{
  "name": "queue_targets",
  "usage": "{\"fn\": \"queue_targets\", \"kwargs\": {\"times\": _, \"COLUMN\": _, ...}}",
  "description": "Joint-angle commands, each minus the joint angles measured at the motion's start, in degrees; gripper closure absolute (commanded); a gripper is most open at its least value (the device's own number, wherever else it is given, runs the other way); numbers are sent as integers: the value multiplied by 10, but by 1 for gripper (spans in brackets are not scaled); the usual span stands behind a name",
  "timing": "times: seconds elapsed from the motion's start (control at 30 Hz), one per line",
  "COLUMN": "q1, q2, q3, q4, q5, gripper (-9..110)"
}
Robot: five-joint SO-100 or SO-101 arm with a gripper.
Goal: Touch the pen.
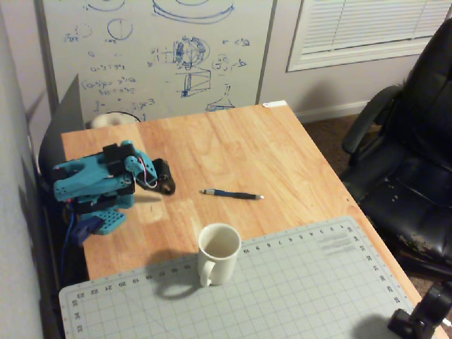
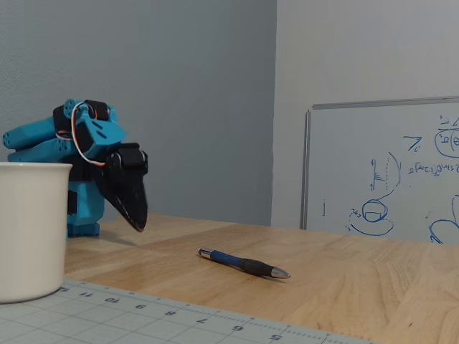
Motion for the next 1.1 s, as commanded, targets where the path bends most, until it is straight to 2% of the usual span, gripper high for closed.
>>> {"fn": "queue_targets", "kwargs": {"times": 0.0, "q1": -35, "q2": -46, "q3": -114, "q4": -18, "q5": 0, "gripper": 101}}
{"fn": "queue_targets", "kwargs": {"times": 0.5, "q1": -56, "q2": -504, "q3": -417, "q4": -134, "q5": -1, "gripper": 101}}
{"fn": "queue_targets", "kwargs": {"times": 0.8, "q1": -64, "q2": -751, "q3": -439, "q4": -136, "q5": -3, "gripper": 101}}
{"fn": "queue_targets", "kwargs": {"times": 1.07, "q1": -64, "q2": -867, "q3": -438, "q4": -136, "q5": -3, "gripper": 101}}
